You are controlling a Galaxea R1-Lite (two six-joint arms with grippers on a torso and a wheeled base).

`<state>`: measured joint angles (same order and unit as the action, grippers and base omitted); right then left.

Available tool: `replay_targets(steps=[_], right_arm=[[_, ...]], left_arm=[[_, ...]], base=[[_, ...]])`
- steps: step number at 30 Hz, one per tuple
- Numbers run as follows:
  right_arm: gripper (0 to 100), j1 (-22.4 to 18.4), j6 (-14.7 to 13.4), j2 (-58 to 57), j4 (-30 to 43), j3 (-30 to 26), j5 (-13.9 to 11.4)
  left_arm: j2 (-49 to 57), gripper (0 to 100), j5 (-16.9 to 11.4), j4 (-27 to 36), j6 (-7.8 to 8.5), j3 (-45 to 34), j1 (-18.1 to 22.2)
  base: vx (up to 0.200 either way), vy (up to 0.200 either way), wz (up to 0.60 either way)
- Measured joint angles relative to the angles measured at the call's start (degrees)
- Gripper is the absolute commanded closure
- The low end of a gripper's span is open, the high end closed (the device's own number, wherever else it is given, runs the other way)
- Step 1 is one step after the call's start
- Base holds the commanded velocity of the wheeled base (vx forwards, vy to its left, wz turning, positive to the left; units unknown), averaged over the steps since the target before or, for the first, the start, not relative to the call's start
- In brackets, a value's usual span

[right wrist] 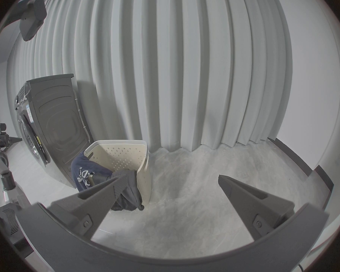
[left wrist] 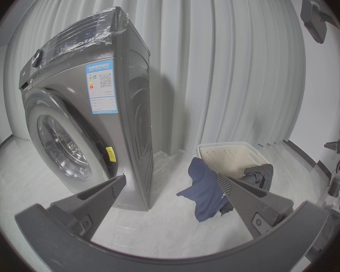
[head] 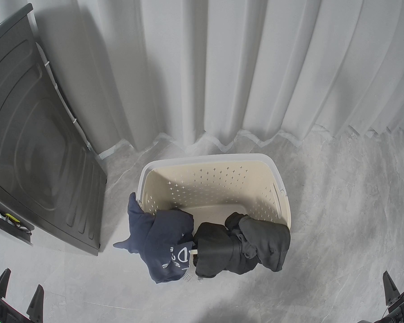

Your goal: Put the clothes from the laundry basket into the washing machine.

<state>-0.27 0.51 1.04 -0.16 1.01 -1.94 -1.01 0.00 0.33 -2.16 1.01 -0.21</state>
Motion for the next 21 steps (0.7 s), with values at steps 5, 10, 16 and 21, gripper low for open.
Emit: replay_targets(steps=[5,10,16,21], right_arm=[[0,-0.02,0.79,0.00,0.00,0.00,0.00],[0,0.00,1.62,0.00,0.00,0.00,0.02],[0,0.00,0.06,0.00,0.00,0.00,0.00],[0,-0.04,0.06,-0.02,0.00,0.00,0.02]], left_arm=[[0.00,0,0.00,0.02,0.05,0.00,-0.10],[0.00,0,0.00,0.00,0.05,0.00,-0.04],[0.00,0,0.00,0.05,0.00,0.00,-0.06],[0.00,0,0.00,0.02,0.00,0.00,-0.04]], base=[[-0.200,0.000,0.00],[-0.160,0.000,0.00],[0.000,0.033,0.00],[0.000,0.200,0.00]])
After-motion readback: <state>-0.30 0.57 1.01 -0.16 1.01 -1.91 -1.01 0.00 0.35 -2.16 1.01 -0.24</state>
